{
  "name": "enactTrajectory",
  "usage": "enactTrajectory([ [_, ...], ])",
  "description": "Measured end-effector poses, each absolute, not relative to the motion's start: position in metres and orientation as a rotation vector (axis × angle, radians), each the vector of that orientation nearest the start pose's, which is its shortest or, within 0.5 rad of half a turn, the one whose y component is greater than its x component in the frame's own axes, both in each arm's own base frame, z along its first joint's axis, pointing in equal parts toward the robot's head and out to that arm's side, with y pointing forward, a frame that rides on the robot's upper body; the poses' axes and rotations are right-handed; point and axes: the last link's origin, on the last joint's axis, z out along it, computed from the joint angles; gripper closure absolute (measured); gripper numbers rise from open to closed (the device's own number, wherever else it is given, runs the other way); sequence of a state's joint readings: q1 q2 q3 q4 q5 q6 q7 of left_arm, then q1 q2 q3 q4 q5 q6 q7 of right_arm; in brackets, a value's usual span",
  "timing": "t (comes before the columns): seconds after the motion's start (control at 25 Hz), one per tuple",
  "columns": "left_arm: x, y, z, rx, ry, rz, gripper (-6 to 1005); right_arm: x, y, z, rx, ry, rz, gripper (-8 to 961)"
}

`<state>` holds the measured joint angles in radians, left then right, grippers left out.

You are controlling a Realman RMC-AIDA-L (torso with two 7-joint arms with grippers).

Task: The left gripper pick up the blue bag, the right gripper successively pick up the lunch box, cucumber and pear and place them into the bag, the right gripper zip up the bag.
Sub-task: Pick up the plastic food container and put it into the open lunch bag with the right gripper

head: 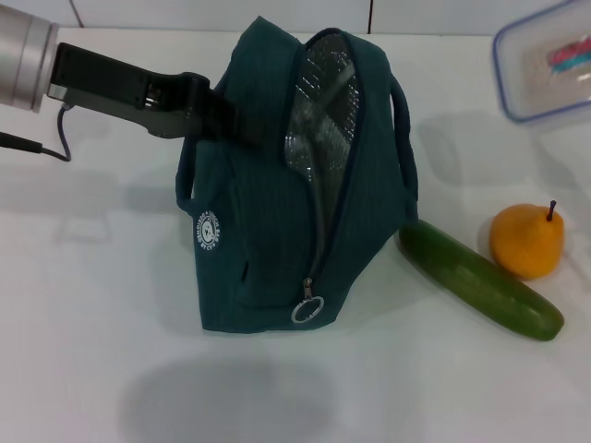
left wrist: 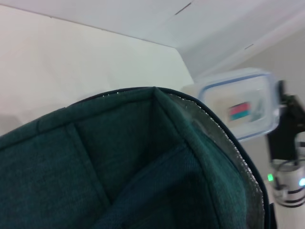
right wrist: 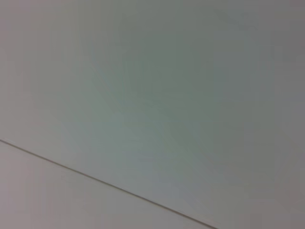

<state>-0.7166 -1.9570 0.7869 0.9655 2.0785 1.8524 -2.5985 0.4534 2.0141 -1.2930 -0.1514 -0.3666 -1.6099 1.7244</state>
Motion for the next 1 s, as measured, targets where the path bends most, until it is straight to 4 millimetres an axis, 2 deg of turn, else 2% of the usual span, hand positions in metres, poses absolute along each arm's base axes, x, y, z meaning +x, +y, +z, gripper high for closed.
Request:
enactTrajectory([
  [0.28, -0.178, 0.365, 0.07, -2.681, -1.712, -0.424, 957, 0.247, 0.336, 0.059, -1.606, 1.299, 2.193, 849],
  [0.48, -0.176, 0.367, 0.065, -2.697, -1.706, -0.405, 957, 0.213, 0.353, 0.058, -1.705, 1.267, 2.284, 846],
  [0.6, -0.171, 0.367, 0.062, -2.714, -1.696, -0.402, 957, 0.187, 0.366, 0.049, -1.816, 1.283, 2.283, 845],
  [0.64, -0.169, 0.368, 0.061, -2.718, -1.693, -0.402, 957, 0.187, 0.366, 0.049, -1.816, 1.283, 2.283, 844],
  [0.84, -0.159, 0.369, 0.054, -2.758, -1.668, -0.392, 958, 0.163, 0.374, 0.034, -1.962, 1.322, 2.237, 841],
  [1.0, -0.157, 0.369, 0.053, -2.764, -1.665, -0.395, 958, 0.154, 0.375, 0.021, -2.038, 1.372, 2.175, 839],
])
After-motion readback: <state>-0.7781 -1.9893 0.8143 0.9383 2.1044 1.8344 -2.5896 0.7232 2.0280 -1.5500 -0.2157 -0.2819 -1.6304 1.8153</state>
